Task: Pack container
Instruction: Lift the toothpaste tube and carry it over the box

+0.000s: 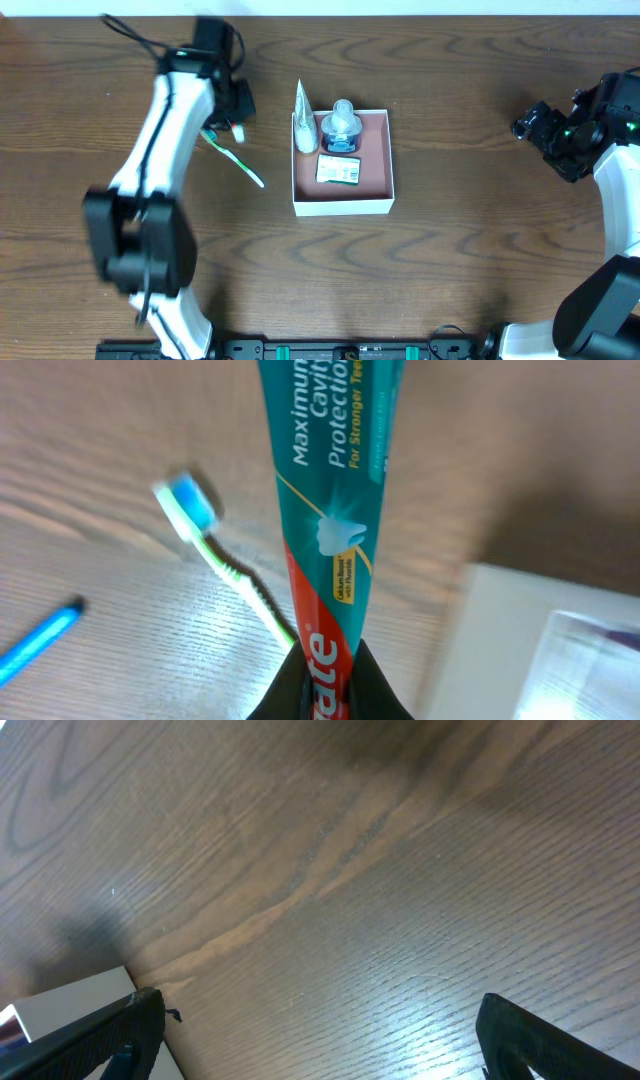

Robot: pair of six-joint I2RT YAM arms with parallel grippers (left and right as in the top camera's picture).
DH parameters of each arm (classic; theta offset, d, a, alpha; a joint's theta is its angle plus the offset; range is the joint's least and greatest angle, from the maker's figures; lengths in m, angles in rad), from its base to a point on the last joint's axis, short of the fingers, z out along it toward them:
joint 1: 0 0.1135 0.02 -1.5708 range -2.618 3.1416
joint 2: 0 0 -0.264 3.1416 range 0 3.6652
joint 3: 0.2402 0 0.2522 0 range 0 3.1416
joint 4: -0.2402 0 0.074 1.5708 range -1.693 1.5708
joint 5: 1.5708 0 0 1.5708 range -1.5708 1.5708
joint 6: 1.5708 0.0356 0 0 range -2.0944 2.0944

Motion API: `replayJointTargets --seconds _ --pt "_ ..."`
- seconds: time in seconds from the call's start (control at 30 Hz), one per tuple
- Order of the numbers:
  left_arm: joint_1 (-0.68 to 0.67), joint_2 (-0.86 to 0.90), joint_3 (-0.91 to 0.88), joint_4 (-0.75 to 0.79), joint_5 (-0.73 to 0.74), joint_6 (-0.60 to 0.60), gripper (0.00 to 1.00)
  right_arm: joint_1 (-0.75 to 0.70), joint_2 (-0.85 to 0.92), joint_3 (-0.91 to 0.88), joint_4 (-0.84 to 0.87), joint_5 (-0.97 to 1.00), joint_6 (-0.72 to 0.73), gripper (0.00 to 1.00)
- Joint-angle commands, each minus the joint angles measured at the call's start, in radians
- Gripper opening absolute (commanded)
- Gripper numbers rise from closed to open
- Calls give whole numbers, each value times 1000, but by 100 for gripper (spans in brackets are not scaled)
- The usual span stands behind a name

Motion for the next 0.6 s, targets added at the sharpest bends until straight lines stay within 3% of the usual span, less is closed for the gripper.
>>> replayJointTargets --seconds 0.0,0.23,0.57 --pt "-31 -149 32 -7 65 39 6 -6 3 -1 -2 3 9 99" --pt "-224 -298 32 15 130 41 6 -6 3 -1 -2 3 9 99" --pt "-482 -193 27 99 90 -41 6 -6 3 -1 -2 3 9 99"
